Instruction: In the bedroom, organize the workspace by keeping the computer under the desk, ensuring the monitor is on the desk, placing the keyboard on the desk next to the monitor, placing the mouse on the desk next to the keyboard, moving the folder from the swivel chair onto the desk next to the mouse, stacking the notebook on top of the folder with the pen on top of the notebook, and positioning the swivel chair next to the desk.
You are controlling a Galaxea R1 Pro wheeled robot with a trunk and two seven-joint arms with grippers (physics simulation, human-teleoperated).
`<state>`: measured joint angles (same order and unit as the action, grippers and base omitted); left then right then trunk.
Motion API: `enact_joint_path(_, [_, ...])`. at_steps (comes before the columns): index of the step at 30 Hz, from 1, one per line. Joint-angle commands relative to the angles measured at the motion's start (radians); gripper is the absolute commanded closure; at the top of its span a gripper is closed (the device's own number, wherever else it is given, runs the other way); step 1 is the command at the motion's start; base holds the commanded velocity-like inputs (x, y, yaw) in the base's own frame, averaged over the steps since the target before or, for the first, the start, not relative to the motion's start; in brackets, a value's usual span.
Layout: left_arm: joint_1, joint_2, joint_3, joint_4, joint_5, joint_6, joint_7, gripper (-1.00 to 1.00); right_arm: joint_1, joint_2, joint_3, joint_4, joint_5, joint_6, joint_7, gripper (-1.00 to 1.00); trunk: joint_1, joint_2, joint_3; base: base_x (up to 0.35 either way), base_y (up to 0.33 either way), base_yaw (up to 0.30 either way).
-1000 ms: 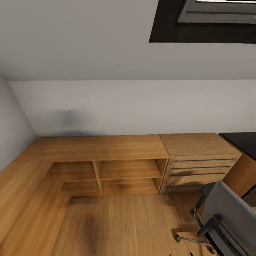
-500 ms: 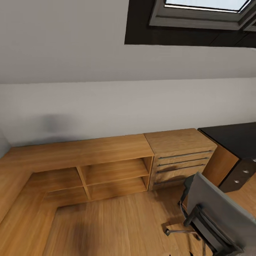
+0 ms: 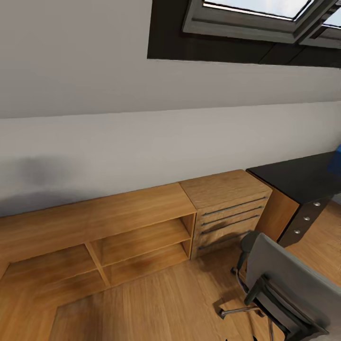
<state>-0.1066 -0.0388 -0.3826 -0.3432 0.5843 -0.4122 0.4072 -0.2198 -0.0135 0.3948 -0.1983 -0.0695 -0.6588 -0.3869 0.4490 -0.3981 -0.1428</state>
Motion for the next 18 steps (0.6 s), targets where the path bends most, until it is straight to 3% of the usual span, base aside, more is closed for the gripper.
enact_joint_path(1, [-0.001,0.0,-0.009,0.0,0.006,-0.003,0.007,-1.0,-0.001,0.0,0.009,0.0,-0.007,-0.003,-0.004,-1.0,0.001,-0.002,-0.001,0.248,0.257,-0.295])
enact_joint_path(8, [-0.001,0.0,-0.009,0.001,0.006,-0.003,0.007,-1.0,-0.001,0.0,0.009,0.0,-0.007,-0.004,-0.005,-1.0,0.001,-0.002,0.002,0.158,0.155,-0.295])
enact_joint_path(13, [-0.001,0.0,-0.009,0.001,0.006,-0.003,0.007,-1.0,-0.001,0.0,0.009,0.0,-0.007,-0.004,-0.004,-1.0,0.001,-0.002,0.004,0.018,0.067,-0.295])
enact_joint_path(18, [-0.001,0.0,-0.009,0.001,0.006,0.0,0.007,-1.0,-0.001,0.0,0.009,0.0,-0.007,-0.004,-0.004,-1.0,0.001,-0.002,0.007,-0.078,0.224,-0.295])
